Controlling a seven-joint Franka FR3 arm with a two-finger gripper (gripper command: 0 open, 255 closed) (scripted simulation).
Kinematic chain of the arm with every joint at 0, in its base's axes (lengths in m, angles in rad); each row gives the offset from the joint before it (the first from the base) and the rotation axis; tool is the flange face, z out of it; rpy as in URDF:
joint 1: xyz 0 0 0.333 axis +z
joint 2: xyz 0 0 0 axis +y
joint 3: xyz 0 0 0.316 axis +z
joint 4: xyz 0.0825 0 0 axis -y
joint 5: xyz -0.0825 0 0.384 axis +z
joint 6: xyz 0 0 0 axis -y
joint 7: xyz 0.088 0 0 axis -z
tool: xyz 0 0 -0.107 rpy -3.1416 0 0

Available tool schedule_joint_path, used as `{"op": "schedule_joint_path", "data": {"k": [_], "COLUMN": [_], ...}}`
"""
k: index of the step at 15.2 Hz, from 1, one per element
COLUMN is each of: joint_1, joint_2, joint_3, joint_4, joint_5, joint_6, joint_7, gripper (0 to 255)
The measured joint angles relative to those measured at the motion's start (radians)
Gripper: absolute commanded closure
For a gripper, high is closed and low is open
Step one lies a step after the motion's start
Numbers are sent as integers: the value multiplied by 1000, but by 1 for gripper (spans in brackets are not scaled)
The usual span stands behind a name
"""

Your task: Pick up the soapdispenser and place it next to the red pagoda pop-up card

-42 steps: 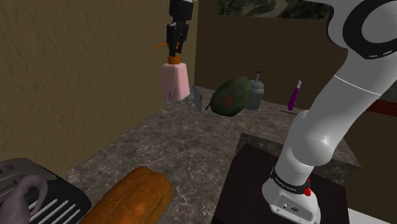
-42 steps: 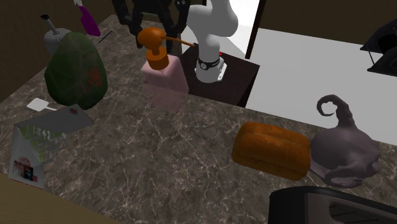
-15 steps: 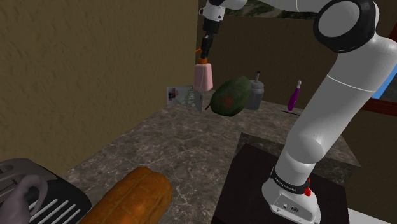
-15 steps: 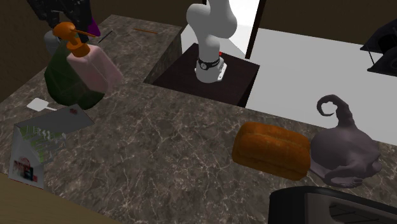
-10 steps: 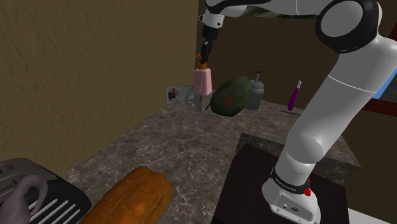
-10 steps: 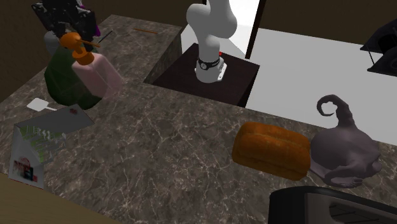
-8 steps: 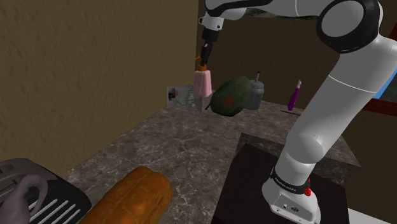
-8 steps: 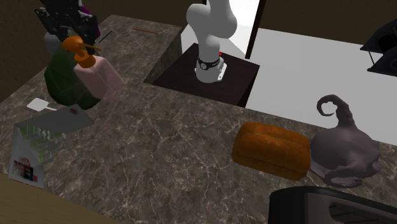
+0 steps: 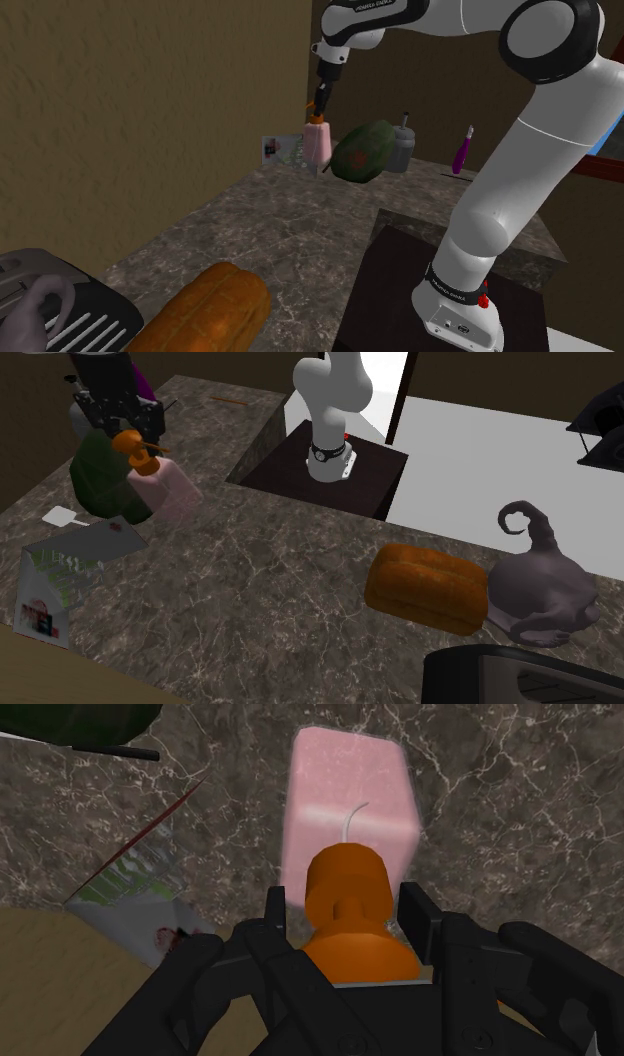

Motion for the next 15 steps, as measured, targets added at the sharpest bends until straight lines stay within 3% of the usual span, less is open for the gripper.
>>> {"op": "schedule_joint_path", "data": {"k": [15], "joint_1": [0], "joint_2": [22], "joint_3": [-2], "joint_4": [-181], "joint_5": [6], "joint_6": [203], "joint_7": [-9], "gripper": [255]}}
